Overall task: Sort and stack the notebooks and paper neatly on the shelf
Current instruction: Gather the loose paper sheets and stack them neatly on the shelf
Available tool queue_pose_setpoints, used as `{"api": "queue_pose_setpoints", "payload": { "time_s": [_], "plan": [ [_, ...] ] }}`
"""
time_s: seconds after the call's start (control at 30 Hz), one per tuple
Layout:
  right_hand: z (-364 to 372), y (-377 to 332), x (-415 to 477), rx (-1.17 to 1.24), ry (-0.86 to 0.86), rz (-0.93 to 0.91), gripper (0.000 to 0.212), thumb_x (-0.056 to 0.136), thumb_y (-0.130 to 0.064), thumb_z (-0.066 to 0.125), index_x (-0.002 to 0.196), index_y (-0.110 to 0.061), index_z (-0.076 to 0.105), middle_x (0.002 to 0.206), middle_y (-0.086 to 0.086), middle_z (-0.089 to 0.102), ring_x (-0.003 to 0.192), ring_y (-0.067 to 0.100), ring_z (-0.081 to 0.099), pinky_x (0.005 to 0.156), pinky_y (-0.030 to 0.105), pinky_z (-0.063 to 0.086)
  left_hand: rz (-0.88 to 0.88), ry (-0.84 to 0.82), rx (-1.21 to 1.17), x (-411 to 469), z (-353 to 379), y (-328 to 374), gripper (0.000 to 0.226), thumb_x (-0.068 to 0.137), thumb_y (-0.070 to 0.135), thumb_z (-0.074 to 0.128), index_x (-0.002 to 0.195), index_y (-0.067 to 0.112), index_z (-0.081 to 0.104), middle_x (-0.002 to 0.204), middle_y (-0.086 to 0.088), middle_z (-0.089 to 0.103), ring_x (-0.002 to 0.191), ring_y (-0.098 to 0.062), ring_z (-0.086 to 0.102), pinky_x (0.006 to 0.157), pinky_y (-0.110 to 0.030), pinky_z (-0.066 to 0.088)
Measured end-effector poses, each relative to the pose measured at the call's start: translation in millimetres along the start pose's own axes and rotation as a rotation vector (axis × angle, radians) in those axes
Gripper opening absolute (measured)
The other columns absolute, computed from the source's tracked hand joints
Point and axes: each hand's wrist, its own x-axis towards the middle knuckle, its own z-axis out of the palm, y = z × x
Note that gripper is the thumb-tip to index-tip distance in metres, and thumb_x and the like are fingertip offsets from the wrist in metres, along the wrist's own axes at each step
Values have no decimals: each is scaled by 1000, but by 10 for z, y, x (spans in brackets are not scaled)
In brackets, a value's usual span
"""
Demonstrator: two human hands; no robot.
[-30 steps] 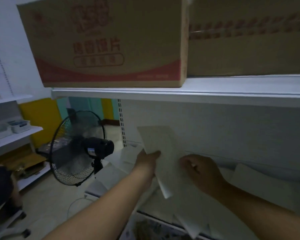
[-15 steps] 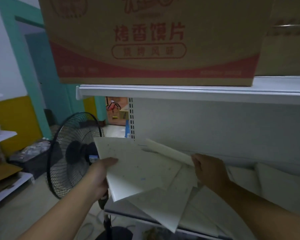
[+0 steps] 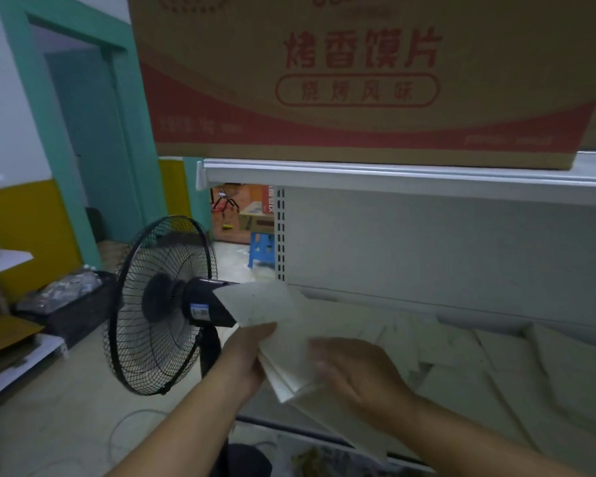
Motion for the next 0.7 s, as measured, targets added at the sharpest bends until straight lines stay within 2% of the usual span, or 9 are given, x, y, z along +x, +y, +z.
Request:
{"api": "queue_pose_setpoints", "payload": {
  "time_s": [0.07,0.13,0.2,0.27,0.37,0.4,0.47,0.57,0.7],
  "plan": [
    [-60,178,-26,-90,-155,245,91,76,-80,9,140,-25,43,148,-7,41,136,9,36,106,14,22,7,41,11,37,-108,80,44,69,-3,63,113,-1,59,91,-18,70,87,-34,63,83,-44,51],
    [-21,350,-68,-209,-404,387,79,86,-70,28,150,-24,21,158,-8,14,145,8,10,116,23,7,23,64,56,34,-190,140,25,81,-6,55,104,2,61,83,-14,72,81,-32,65,84,-42,49],
    [22,382,-109,-220,-446,425,64,96,-52,36,150,-22,18,159,-7,10,146,9,6,117,27,5,41,71,116,14,-256,201,21,86,-6,49,98,4,63,76,-10,74,72,-28,68,79,-39,50],
    [67,344,-119,-283,-425,397,64,97,-57,21,149,-19,25,157,-2,19,145,13,16,116,26,12,43,75,139,12,-334,256,23,84,-7,48,98,5,63,77,-11,73,76,-31,66,78,-40,51],
    [23,355,-31,-432,-226,352,125,59,-75,-36,130,-20,50,126,3,61,115,20,58,95,30,44,10,72,170,-11,-359,385,23,83,-5,47,97,4,62,74,-16,71,79,-34,62,76,-42,50],
    [-9,404,3,-473,-131,336,126,57,-73,-39,122,-20,55,110,3,68,100,23,66,84,32,50,11,66,176,-35,-356,432,21,84,-5,47,97,3,61,72,-16,71,78,-35,61,76,-43,49],
    [-119,525,79,-476,48,300,102,80,-68,-22,104,-16,63,77,7,72,69,26,70,61,33,53,40,80,190,-101,-331,510,23,84,-4,48,103,1,61,78,-18,71,80,-36,62,78,-43,50],
    [-425,603,154,-509,284,299,71,100,-48,5,70,-14,59,45,3,57,36,21,56,36,22,39,83,67,216,-186,-245,566,39,80,-3,51,118,-2,57,99,-25,66,87,-39,63,81,-46,50],
    [-930,354,78,-418,457,242,50,95,-39,26,68,-13,60,51,5,60,42,27,57,41,24,40,103,-20,291,-393,202,314,33,82,-7,48,114,0,58,94,-24,67,79,-37,64,65,-37,49]
  ]
}}
